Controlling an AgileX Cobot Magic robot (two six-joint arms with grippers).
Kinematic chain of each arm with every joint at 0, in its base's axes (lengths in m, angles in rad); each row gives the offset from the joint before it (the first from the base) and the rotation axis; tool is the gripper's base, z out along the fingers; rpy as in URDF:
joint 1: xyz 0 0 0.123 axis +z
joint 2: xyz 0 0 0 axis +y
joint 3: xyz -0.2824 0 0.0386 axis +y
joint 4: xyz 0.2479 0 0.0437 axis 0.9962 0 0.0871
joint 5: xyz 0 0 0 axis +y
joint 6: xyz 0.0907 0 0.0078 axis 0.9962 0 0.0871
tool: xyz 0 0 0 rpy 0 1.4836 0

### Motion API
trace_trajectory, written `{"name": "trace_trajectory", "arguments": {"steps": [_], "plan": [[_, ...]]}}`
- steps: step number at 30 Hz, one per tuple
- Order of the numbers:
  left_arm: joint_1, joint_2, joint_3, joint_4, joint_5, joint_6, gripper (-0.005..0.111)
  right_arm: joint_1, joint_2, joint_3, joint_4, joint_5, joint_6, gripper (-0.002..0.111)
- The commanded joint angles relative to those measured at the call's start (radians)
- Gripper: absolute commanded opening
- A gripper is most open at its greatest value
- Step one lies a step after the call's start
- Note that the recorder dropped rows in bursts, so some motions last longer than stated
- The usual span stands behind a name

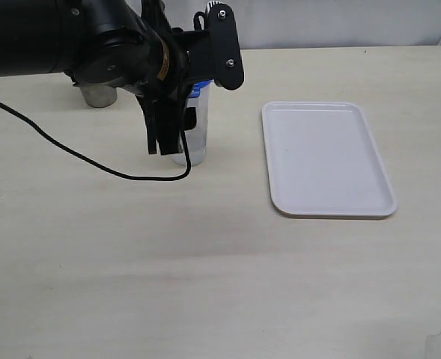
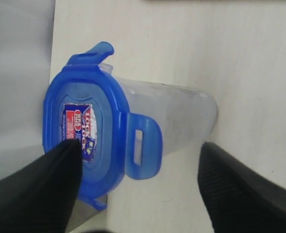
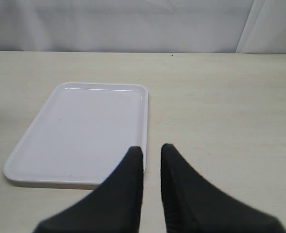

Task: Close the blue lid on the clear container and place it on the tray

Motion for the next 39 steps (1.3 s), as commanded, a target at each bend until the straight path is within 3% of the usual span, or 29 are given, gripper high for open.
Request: {"name": "trace_trajectory", "arguments": {"steps": [1, 13, 23, 27, 30, 34, 39], "plan": [[-0.004, 0.005, 0.001, -0.005, 0.013, 0.0, 0.066, 0.0, -0.004, 0.001, 0.006, -0.002, 0.0, 0.014], [-0.004, -0.003, 0.001, 0.034, 0.141, -0.005, 0.066, 0.0, -0.004, 0.001, 0.006, -0.002, 0.0, 0.014], [-0.004, -0.003, 0.001, 0.215, 0.298, -0.171, 0.066, 0.0, -0.004, 0.001, 0.006, -0.002, 0.0, 0.014], [-0.004, -0.003, 0.001, 0.225, 0.314, -0.171, 0.066, 0.0, -0.004, 0.001, 0.006, -0.002, 0.0, 0.014], [-0.004, -0.003, 0.001, 0.296, 0.318, -0.264, 0.065, 0.0, -0.004, 0.001, 0.006, -0.002, 0.0, 0.014], [-0.004, -0.003, 0.001, 0.468, 0.371, -0.432, 0.05, 0.0, -0.004, 0.001, 0.006, -0.002, 0.0, 0.014], [0.047, -0.005, 0.001, 0.569, 0.413, -0.547, 0.018, 0.0, -0.004, 0.001, 0.006, -0.002, 0.0, 0.014]]}}
